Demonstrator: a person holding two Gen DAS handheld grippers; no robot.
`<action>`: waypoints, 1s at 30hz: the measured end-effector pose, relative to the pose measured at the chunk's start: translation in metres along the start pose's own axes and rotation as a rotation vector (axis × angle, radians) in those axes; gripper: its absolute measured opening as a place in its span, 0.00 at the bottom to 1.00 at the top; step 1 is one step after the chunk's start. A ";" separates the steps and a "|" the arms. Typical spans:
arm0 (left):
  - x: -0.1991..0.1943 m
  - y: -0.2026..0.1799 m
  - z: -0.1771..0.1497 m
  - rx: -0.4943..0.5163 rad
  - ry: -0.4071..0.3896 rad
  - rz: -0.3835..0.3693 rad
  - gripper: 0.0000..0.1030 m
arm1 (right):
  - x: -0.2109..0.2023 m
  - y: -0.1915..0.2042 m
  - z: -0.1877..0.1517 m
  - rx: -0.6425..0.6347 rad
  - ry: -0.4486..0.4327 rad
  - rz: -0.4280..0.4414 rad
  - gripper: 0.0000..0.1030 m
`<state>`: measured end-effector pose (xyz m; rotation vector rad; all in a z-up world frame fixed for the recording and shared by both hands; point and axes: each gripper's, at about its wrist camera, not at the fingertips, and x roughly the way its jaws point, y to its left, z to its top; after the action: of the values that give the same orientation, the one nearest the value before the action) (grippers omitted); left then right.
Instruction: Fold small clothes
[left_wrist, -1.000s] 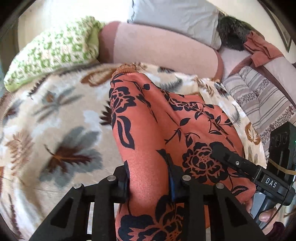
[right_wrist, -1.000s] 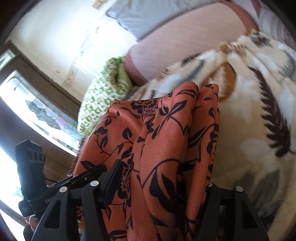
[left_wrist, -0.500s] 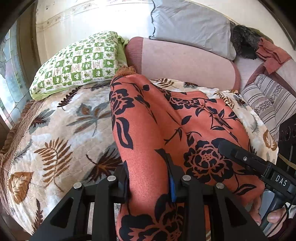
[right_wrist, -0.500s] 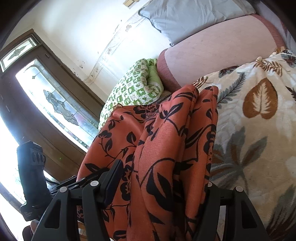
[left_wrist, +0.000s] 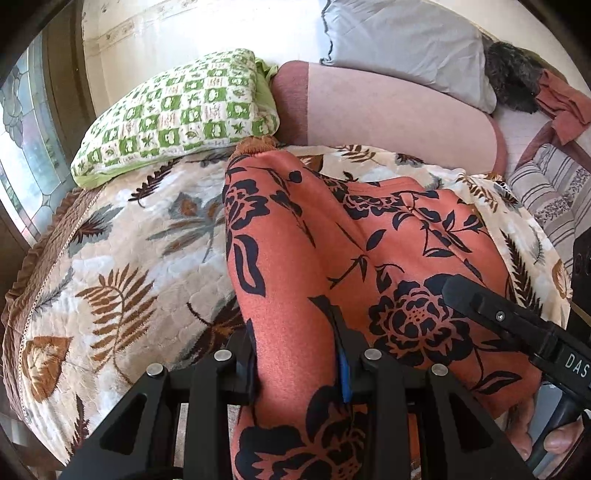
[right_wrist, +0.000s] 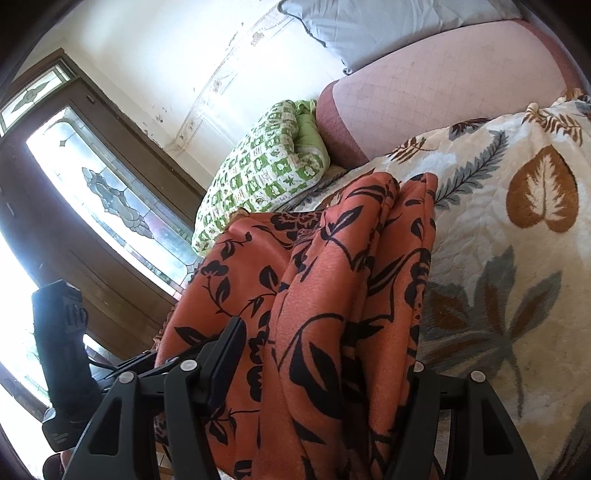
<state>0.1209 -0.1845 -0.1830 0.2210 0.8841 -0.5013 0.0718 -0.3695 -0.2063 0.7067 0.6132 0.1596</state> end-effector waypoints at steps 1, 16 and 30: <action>0.003 0.000 -0.001 0.001 0.006 0.003 0.33 | 0.002 -0.001 0.000 0.001 0.005 -0.004 0.64; 0.036 0.008 -0.017 -0.017 0.081 0.028 0.34 | 0.039 -0.020 -0.013 0.044 0.119 -0.074 0.64; 0.035 0.009 -0.021 0.050 0.100 0.158 0.63 | 0.054 -0.052 -0.017 0.168 0.233 -0.141 0.69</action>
<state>0.1296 -0.1795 -0.2240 0.3608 0.9442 -0.3679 0.1025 -0.3816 -0.2758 0.8099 0.9044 0.0600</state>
